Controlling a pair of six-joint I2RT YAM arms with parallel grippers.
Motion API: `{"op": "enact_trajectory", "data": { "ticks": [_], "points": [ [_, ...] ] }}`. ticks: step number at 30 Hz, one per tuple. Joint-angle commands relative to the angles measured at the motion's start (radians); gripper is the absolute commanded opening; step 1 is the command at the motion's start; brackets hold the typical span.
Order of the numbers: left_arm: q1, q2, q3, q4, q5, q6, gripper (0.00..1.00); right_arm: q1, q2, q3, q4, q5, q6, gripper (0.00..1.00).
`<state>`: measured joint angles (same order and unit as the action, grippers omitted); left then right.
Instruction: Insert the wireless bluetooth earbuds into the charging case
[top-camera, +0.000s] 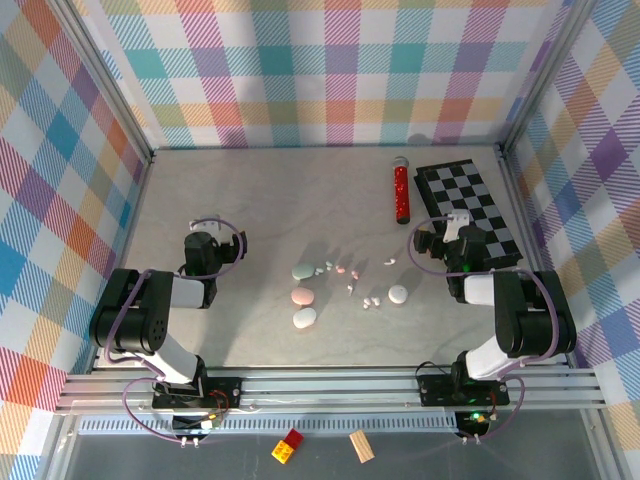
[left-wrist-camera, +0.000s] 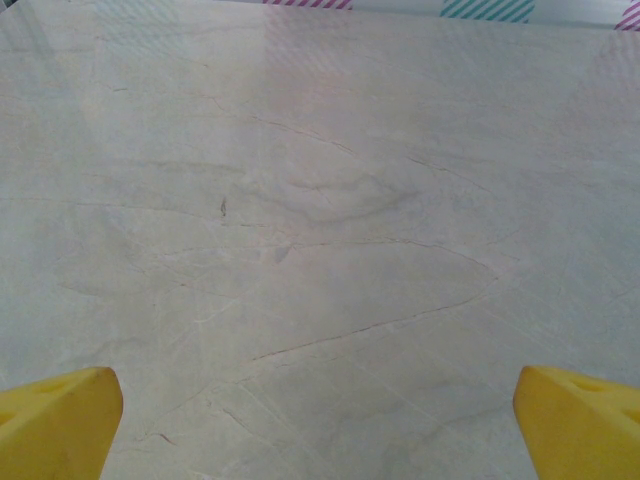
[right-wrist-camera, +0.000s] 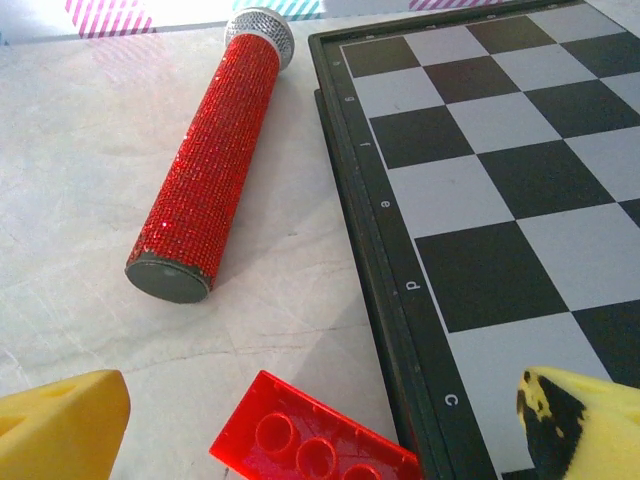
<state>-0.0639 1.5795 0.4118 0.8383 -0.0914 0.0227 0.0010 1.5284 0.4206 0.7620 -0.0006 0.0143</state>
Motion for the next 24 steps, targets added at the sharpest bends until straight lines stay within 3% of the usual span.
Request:
{"op": "enact_trajectory", "data": {
  "ticks": [1,8,12,17,21,24],
  "points": [
    [-0.010,-0.025,0.024,-0.041,-0.008,0.016,1.00,0.004,-0.056,0.019,-0.037,0.001,0.004,0.99],
    [-0.045,-0.154,0.048,-0.176,-0.036,0.048,1.00,0.004,-0.180,0.055,-0.234,0.014,0.003,0.99],
    [-0.114,-0.260,0.070,-0.266,-0.091,0.086,1.00,0.005,-0.295,0.093,-0.416,0.005,0.086,0.99],
    [-0.205,-0.342,0.155,-0.405,-0.042,0.018,1.00,0.035,-0.379,0.151,-0.604,-0.031,0.145,0.99],
    [-0.269,-0.395,0.204,-0.507,0.013,-0.054,1.00,0.103,-0.441,0.177,-0.686,-0.126,0.158,0.99],
    [-0.272,-0.438,0.220,-0.582,0.061,-0.139,1.00,0.210,-0.464,0.213,-0.760,-0.156,0.148,0.99]
  ]
}}
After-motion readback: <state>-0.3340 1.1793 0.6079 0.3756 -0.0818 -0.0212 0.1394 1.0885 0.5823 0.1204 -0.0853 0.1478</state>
